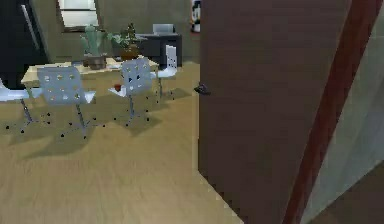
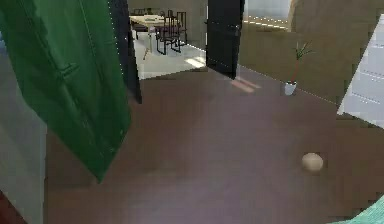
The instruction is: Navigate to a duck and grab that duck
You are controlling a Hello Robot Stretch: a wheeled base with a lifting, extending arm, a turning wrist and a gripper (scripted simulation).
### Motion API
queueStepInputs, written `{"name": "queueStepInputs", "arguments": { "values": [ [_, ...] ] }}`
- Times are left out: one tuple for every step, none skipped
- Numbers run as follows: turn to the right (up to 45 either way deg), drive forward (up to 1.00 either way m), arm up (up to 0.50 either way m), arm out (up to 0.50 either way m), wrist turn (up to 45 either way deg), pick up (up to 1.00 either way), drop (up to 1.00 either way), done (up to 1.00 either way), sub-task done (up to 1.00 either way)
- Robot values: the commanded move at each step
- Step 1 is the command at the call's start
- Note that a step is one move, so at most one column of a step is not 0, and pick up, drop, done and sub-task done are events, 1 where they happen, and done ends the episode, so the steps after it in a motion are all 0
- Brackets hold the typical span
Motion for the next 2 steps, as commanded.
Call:
{"name": "queueStepInputs", "arguments": {
  "values": [
    [-39.0, 0.00, 0.00, 0.00, 0.0, 0.00, 0.00, 0.00, 0.00],
    [0.0, 1.00, 0.00, 0.00, 0.0, 0.00, 0.00, 0.00, 0.00]
  ]
}}
